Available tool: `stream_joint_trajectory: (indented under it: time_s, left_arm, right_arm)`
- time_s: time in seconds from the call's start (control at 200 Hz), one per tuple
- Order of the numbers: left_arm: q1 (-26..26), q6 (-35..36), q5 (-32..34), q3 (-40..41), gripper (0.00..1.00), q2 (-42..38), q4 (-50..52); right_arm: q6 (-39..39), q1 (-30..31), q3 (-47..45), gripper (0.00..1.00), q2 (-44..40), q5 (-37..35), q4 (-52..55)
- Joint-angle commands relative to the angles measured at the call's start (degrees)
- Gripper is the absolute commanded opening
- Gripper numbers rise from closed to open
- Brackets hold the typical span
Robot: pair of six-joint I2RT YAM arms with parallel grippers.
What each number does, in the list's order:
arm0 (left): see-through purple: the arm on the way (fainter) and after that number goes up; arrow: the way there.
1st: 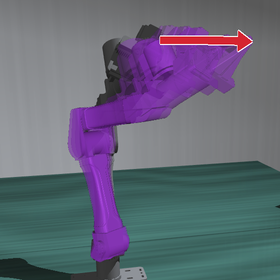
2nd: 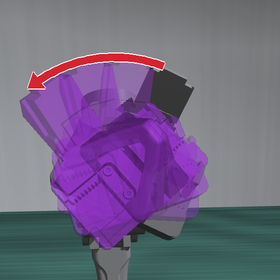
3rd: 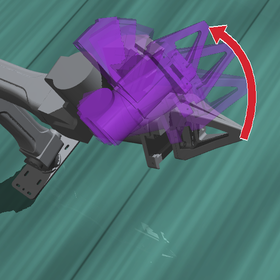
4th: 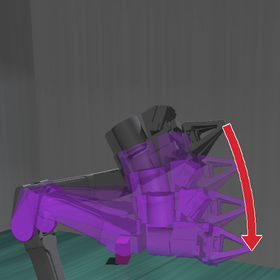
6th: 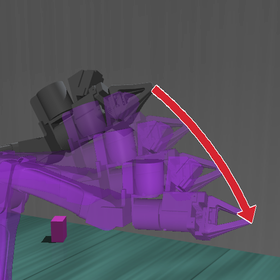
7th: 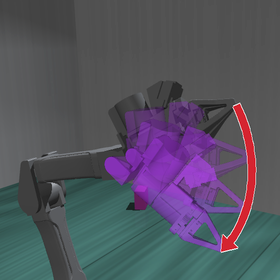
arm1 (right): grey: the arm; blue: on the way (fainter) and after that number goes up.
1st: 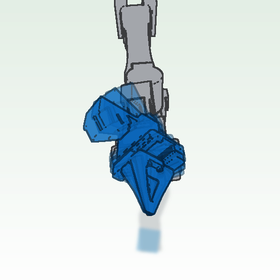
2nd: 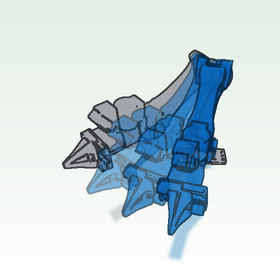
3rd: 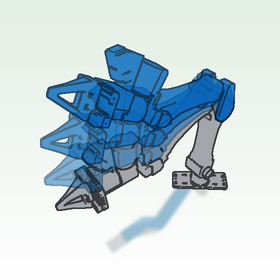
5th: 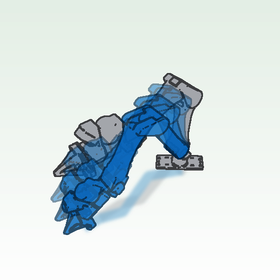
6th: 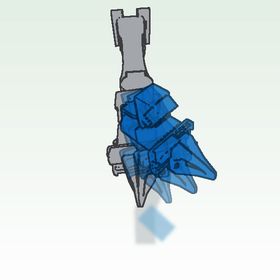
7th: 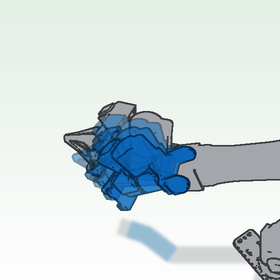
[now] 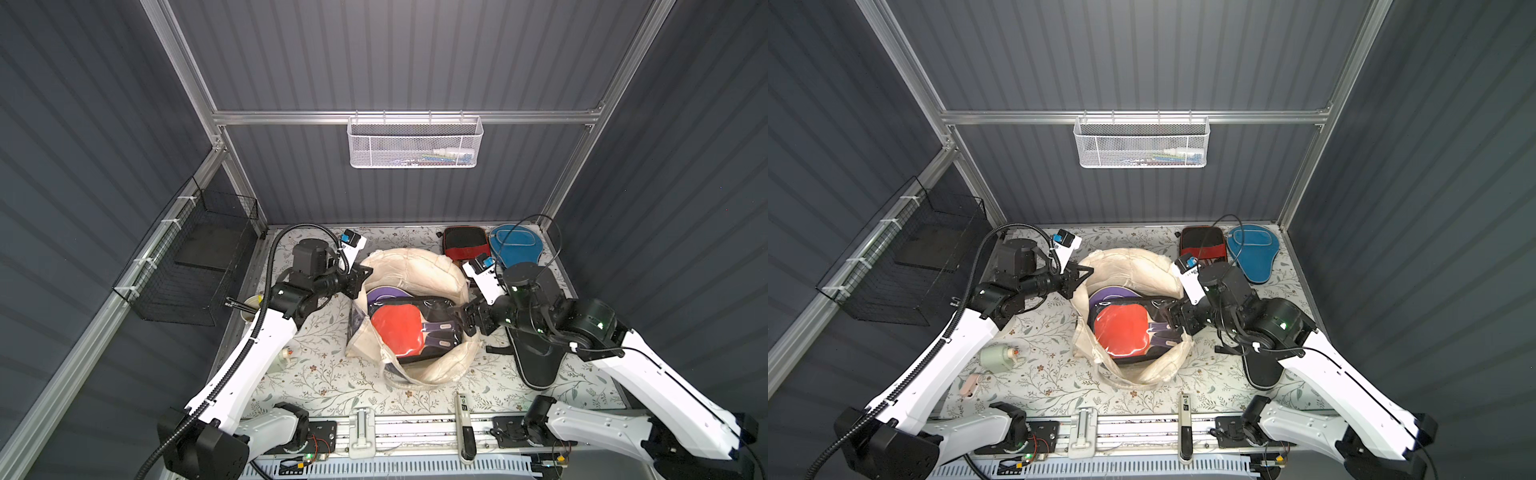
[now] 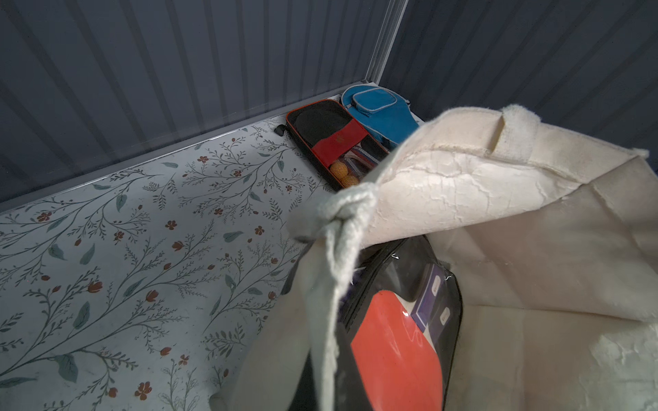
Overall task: Remove the ping pong set from the canvas bag
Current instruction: Adjust the canvas bag at the center of the board, then pick up the ping pong set from the canvas bag.
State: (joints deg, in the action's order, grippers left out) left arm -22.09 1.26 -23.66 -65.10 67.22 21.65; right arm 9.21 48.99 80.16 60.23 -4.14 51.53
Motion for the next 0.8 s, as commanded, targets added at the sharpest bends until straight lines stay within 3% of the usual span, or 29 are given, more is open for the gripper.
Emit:
stream_joint_trajectory:
  time_s: [0.0,0.235,0.385,0.795]
  left_arm:
    - [0.20,-1.55,-4.70,-1.08,0.00,-3.53,-12.03]
    - [0.20,-3.71,-6.57,0.08,0.00,-3.85,-14.36]
    - [0.20,-3.07,-7.80,-0.38,0.00,-2.14,-14.17]
    - [0.20,-1.34,-7.18,2.14,0.00,-0.51,-15.68]
  right_arm:
    - [-9.68,3.04,4.41,0.99,3.46,-1.84,2.38]
    - [-17.43,9.37,8.50,0.99,15.27,7.75,0.56]
    - [-22.14,9.81,6.42,0.99,20.47,13.80,-2.26]
    - [-32.59,2.15,3.34,0.99,32.31,19.19,-10.01]
